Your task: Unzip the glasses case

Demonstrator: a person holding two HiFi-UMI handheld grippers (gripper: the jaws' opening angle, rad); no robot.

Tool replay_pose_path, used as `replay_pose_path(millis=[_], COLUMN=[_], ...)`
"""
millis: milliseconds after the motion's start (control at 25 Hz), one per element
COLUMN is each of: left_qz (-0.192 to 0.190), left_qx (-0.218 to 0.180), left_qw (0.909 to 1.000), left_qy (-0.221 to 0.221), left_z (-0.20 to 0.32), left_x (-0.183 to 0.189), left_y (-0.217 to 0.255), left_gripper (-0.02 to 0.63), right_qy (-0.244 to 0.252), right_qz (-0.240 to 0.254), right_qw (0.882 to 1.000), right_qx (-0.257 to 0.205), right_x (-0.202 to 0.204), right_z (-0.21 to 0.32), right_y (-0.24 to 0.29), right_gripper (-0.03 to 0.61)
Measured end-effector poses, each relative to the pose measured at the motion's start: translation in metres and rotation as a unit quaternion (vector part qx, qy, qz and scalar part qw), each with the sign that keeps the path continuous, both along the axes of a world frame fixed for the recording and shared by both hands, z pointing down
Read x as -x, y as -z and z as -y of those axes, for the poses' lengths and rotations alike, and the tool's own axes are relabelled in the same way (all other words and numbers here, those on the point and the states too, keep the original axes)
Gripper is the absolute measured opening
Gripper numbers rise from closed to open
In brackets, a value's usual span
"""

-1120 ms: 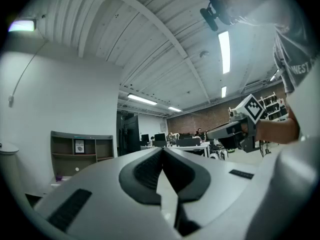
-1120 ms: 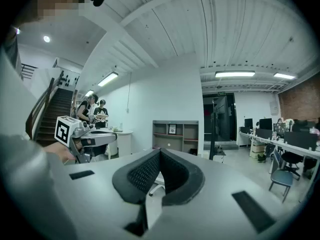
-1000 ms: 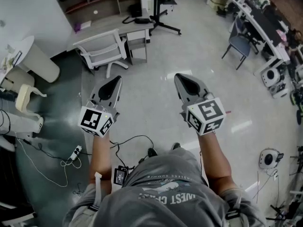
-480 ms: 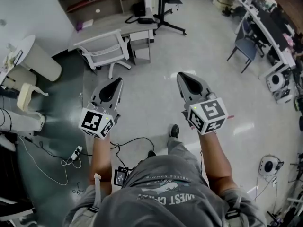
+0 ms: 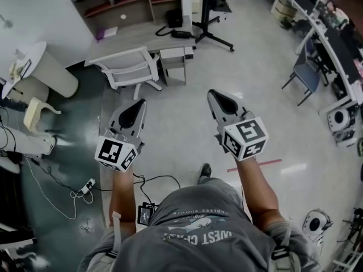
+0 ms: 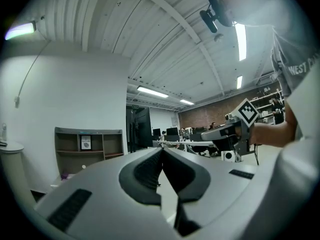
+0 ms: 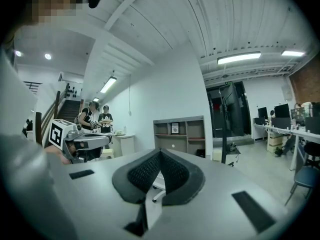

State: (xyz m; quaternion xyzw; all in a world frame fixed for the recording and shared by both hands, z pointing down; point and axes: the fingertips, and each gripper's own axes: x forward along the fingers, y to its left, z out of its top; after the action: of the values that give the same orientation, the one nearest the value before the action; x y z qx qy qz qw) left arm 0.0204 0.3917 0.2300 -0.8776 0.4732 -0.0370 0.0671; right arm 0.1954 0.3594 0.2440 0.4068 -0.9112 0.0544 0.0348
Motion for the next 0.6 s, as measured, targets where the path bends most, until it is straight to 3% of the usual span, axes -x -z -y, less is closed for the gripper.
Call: replay_pose_path(millis=[360,600], left_qz=[0.007,0.011], left_qx=[0.010,0.018], left_qw=[0.9991,0.9987], left_qy=[0.042,0.047], left_z=[0.077,0.115], left_x=[-0.037,-0.068], left_y=[-0.004,-0.010], left_gripper=[-0.001,-0.002], right_qy=[0.041,0.044], right_qz=[0.016,0.026], right_qw=[0.999,0.999], right_qx=[0.005,0.014], right_x=[-0.035,-0.066], right_z=[0.095,0.135], right_y=[-0.002,-0.012], right_gripper=[0.011,0.011])
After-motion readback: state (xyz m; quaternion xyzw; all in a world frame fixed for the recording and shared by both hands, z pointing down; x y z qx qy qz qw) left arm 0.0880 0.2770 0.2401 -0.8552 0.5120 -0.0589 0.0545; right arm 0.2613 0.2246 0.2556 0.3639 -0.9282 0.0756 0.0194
